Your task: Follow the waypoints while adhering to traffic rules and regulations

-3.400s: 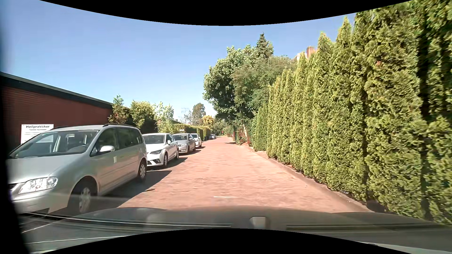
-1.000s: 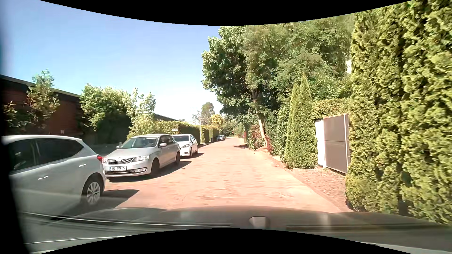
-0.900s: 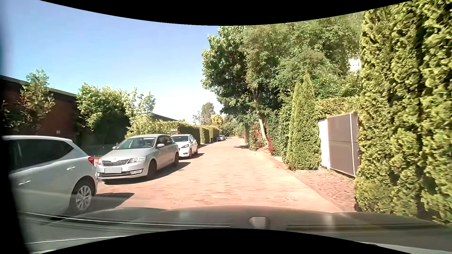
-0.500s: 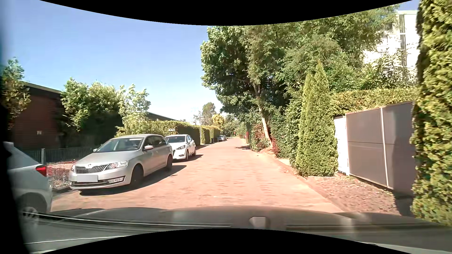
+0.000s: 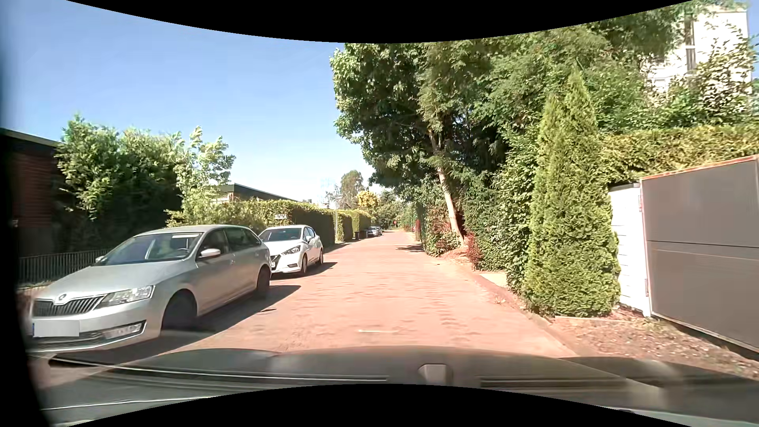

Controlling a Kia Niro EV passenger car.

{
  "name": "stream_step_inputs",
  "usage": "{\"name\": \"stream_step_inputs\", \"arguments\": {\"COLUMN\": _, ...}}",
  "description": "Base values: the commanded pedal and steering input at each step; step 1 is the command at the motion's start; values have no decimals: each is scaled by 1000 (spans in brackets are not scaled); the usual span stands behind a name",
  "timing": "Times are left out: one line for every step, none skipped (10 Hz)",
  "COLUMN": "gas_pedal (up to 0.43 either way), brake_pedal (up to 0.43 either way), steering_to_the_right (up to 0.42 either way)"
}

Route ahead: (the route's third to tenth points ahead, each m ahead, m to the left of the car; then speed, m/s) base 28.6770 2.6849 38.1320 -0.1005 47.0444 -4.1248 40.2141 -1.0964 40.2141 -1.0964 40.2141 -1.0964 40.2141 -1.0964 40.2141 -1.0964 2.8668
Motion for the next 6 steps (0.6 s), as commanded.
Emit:
{"name": "stream_step_inputs", "arguments": {"gas_pedal": 28, "brake_pedal": 6, "steering_to_the_right": -14}}
{"name": "stream_step_inputs", "arguments": {"gas_pedal": 28, "brake_pedal": 6, "steering_to_the_right": -14}}
{"name": "stream_step_inputs", "arguments": {"gas_pedal": 28, "brake_pedal": 6, "steering_to_the_right": -14}}
{"name": "stream_step_inputs", "arguments": {"gas_pedal": 28, "brake_pedal": 6, "steering_to_the_right": -14}}
{"name": "stream_step_inputs", "arguments": {"gas_pedal": 28, "brake_pedal": 6, "steering_to_the_right": -14}}
{"name": "stream_step_inputs", "arguments": {"gas_pedal": 39, "brake_pedal": 6, "steering_to_the_right": -14}}
